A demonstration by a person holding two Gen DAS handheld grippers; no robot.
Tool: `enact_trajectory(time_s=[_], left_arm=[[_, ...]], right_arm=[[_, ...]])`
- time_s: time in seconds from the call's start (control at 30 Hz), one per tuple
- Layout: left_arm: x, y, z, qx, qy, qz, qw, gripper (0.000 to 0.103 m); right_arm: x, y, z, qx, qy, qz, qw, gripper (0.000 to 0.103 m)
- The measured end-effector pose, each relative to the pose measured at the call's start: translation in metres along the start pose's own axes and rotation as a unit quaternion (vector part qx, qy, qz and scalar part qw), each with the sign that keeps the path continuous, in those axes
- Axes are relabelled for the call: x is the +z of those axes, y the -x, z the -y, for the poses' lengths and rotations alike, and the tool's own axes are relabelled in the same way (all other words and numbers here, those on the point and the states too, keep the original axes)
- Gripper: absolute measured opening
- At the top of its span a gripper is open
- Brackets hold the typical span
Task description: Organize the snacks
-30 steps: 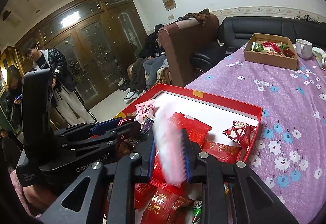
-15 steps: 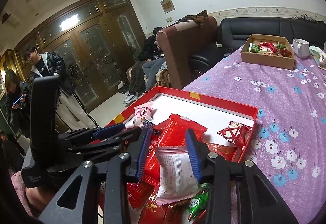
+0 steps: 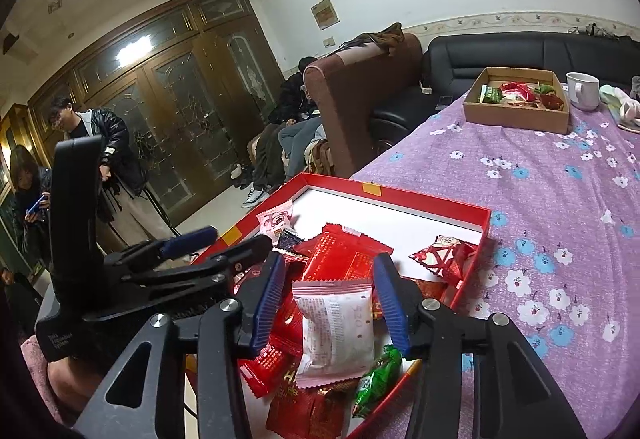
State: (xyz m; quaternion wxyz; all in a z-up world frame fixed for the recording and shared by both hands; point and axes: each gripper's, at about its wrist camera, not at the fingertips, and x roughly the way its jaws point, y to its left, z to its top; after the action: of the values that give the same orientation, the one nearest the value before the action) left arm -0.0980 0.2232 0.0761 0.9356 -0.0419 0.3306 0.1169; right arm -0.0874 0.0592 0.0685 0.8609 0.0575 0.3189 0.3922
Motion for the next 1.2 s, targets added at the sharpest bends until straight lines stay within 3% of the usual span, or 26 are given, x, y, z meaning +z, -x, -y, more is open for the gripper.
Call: enact_trajectory(time_s=[0.1, 0.27, 0.37, 0.53, 0.77, 0.93, 1.2], left_arm=[[0.003, 0.008, 0.001, 0.009, 0.000, 0.021, 0.9997, 0.084], [0.006, 0.022, 0.004, 0.037, -0.014, 0.056, 0.9977, 0.085], [0.007, 0.024, 0.004, 0.046, -0.020, 0.055, 0.9972, 0.086], [0.007, 0.026, -0.002, 0.023, -0.003, 0.042, 0.9989, 0.086], [0.005, 0.039, -0.016, -0.005, 0.032, 0.072, 0.9969, 0.088], [0.006, 0.047, -0.012, 0.030, 0.020, 0.091, 0.9952, 0.088], [0.005, 0.046, -0.002, 0.056, 0.001, 0.080, 0.9952, 0.088]], right_arm=[[0.000, 0.004, 0.001, -0.001, 0.001, 0.002, 1.000, 0.048], [-0.001, 0.012, 0.001, -0.001, 0.005, 0.007, 1.000, 0.048], [-0.002, 0.017, -0.001, -0.002, 0.012, 0.011, 1.000, 0.048], [-0.005, 0.023, -0.002, -0.003, 0.016, 0.015, 1.000, 0.054], [-0.008, 0.028, 0.002, -0.007, 0.016, 0.017, 1.000, 0.054], [-0.008, 0.031, 0.001, -0.009, 0.021, 0.022, 1.000, 0.054], [-0.007, 0.032, 0.001, -0.007, 0.021, 0.025, 0.999, 0.054]])
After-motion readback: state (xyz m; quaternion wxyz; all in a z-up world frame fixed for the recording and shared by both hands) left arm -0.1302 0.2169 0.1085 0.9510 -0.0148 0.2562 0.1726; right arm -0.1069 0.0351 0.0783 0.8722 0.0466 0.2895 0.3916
